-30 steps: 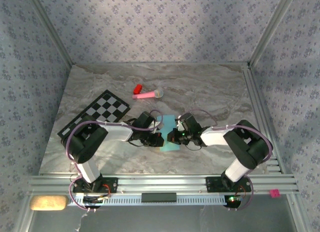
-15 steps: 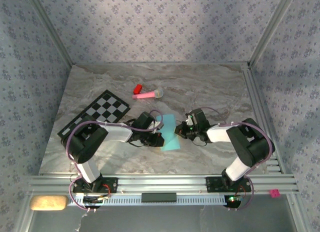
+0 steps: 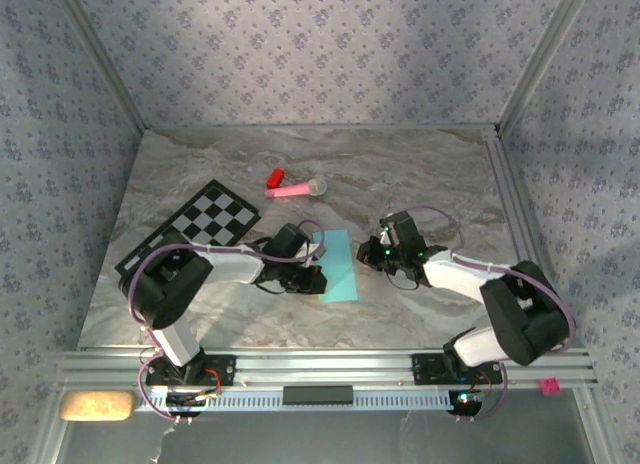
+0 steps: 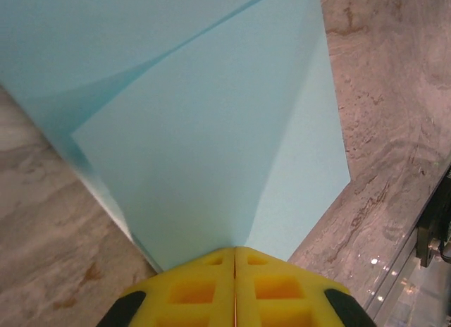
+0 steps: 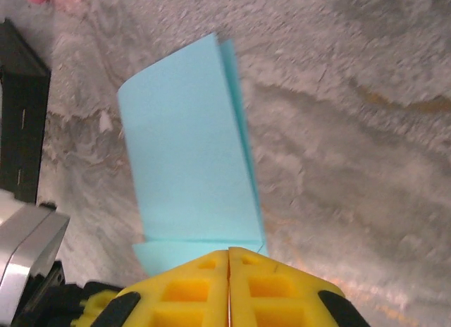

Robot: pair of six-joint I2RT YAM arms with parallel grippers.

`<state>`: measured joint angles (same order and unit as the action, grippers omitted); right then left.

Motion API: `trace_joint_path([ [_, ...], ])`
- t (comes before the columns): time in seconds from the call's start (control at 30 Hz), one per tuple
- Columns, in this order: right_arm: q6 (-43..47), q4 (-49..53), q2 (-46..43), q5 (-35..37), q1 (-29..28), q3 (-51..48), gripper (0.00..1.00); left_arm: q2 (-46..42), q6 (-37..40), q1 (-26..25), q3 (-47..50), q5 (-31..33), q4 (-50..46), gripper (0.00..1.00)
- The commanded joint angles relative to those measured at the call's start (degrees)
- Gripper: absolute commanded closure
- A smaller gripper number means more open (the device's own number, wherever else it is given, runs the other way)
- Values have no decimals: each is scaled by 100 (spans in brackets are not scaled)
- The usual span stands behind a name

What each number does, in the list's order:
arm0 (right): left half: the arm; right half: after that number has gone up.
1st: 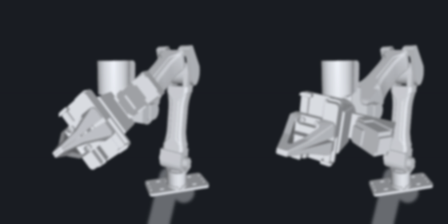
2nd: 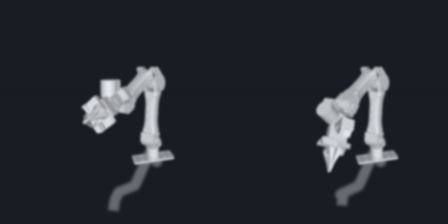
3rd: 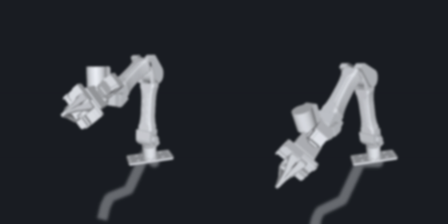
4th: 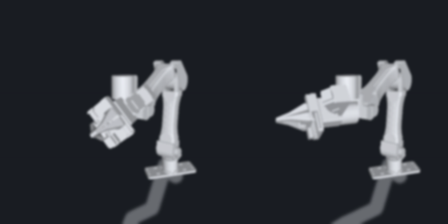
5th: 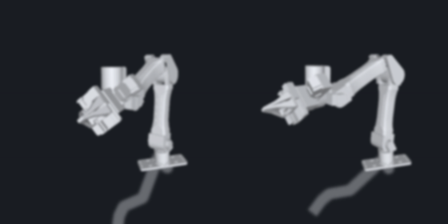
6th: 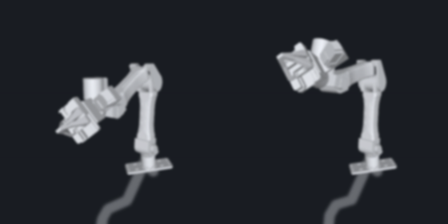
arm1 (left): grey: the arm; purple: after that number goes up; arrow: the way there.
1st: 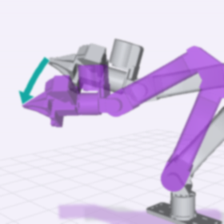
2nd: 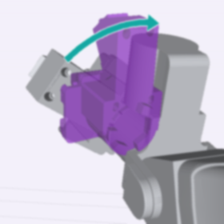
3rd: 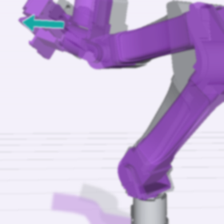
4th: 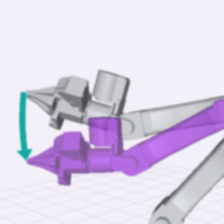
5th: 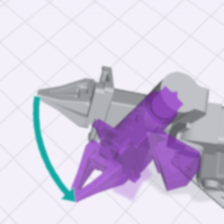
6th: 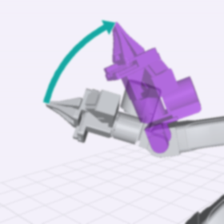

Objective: Fold a paper plane with a square sheet of paper (pick it up from the middle)
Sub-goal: Fold the triangle a second time at the center of the table, then turn over the paper at the center of the table.

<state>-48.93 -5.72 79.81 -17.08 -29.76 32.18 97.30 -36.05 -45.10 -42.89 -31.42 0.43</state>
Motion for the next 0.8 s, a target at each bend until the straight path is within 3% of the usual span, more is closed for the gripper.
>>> trace_joint_path([
  [0.0, 56, 658, -326, 307, -179, -74, 89, -426, 54, 3, -431, 111, -523, 85],
  [0.17, -305, 865, -885, 548, -430, -412, 82, -596, 434, 184, -1022, 343, -1164, 81],
  [0.3, -699, 1132, -1108, 716, -547, -520, 71, -169, 827, 285, -1462, 502, -1572, 82],
  [0.57, -910, 1020, -990, 479, -829, -482, 65, 404, 968, 283, -1734, 496, -1654, 86],
  [0.7, -1170, 1867, -1037, 1508, -1203, -217, 63, 603, 1071, 283, -1768, 776, -1805, 87],
  [0.77, -1146, 1926, -989, 1520, -1265, -154, 62, 670, 1099, 282, -1719, 840, -1767, 88],
])
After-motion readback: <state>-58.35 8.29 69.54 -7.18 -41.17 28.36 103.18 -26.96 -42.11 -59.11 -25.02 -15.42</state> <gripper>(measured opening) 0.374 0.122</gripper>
